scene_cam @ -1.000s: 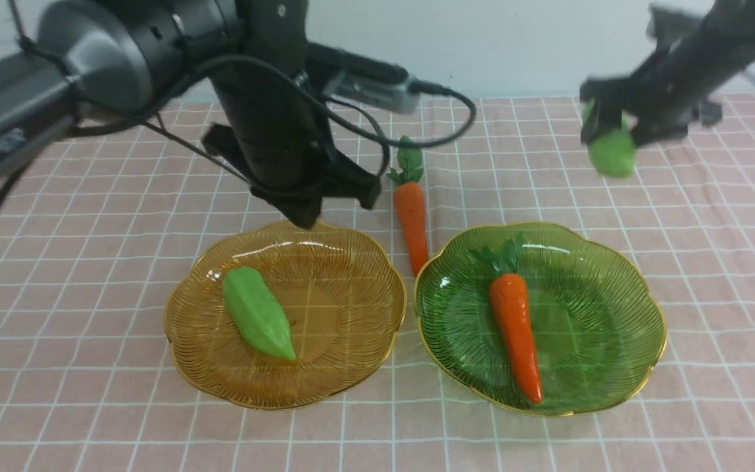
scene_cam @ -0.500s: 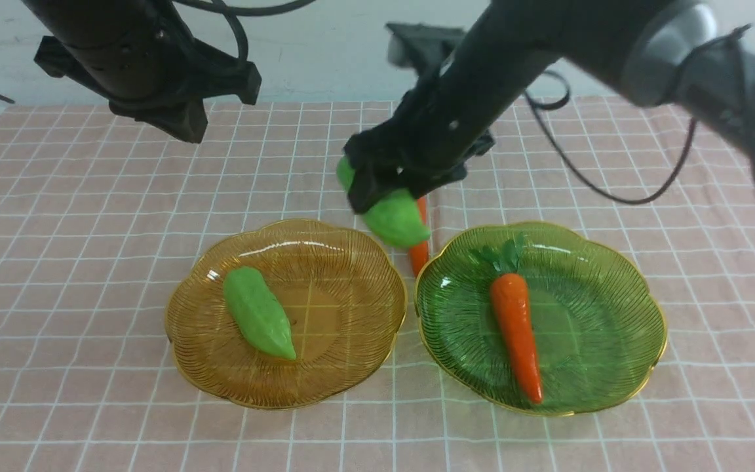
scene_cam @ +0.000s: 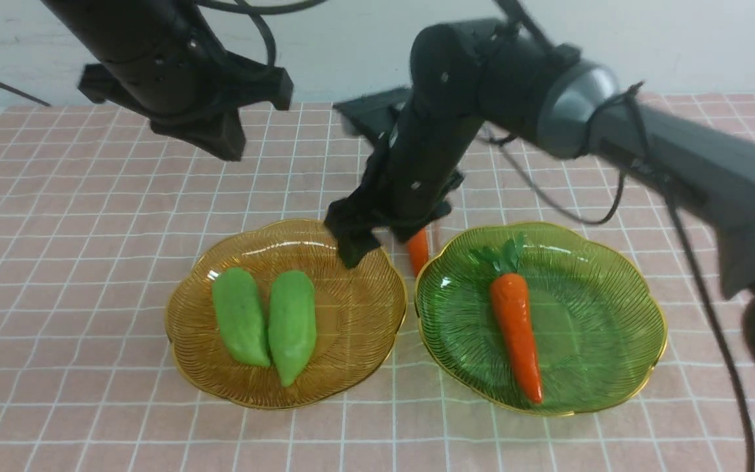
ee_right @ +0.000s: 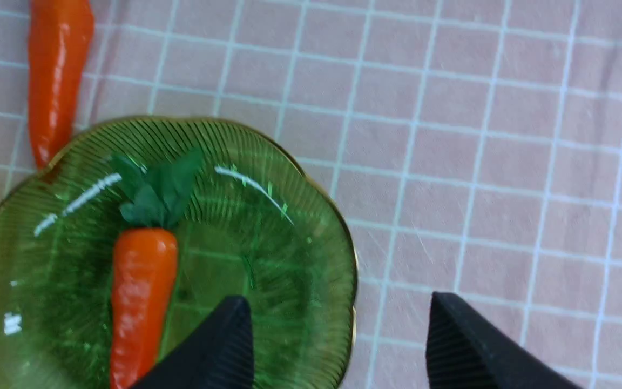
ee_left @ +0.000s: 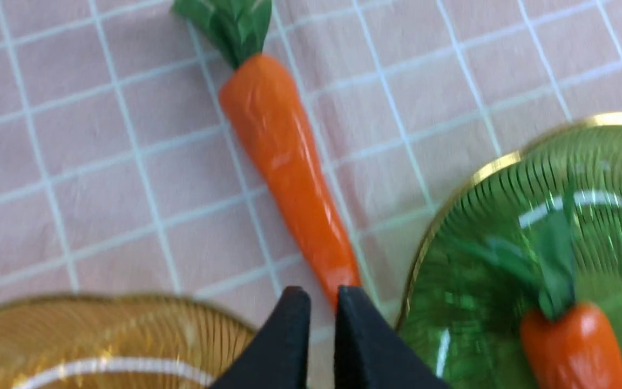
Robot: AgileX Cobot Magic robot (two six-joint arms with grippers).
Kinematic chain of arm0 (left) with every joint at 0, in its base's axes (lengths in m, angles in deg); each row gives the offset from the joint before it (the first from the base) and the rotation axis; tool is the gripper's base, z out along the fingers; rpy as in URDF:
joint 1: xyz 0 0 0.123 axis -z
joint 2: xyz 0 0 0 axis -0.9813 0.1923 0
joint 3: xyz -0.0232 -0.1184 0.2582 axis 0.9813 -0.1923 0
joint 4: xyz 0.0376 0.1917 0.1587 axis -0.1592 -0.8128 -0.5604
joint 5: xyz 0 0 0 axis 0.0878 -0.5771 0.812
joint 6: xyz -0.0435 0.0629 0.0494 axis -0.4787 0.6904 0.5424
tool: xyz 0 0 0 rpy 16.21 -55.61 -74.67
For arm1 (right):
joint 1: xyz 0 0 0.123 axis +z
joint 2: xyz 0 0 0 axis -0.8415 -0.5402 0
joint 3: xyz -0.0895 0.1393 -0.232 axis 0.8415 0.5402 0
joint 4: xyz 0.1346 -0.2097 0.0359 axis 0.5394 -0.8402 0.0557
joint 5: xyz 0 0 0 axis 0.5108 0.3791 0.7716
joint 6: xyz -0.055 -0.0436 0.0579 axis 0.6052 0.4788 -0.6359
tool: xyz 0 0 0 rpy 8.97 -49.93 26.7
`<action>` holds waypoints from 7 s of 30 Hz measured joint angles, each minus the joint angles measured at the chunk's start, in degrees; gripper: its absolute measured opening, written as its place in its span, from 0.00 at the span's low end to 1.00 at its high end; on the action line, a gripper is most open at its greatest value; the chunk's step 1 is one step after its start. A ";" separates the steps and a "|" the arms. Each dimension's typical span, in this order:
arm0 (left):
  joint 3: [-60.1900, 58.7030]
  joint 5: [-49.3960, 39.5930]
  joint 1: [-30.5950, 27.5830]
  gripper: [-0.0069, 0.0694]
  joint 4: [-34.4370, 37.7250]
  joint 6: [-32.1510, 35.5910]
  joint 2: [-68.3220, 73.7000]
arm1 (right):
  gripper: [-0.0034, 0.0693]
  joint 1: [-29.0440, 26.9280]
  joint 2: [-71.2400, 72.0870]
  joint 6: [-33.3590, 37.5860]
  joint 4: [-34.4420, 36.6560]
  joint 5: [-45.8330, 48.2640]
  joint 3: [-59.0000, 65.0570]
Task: Put different types of vegetables on the plate.
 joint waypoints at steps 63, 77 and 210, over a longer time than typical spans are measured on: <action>21.38 -15.89 6.91 0.35 0.58 3.08 4.80 | 0.41 -5.03 19.26 4.21 7.91 0.43 10.12; 20.72 -14.68 17.25 0.37 3.77 -3.72 14.21 | 0.41 -5.03 27.14 2.80 8.03 0.98 10.12; -114.63 36.23 -24.52 0.09 -2.13 18.73 -118.61 | 0.03 -5.20 100.21 1.00 8.86 -57.51 72.83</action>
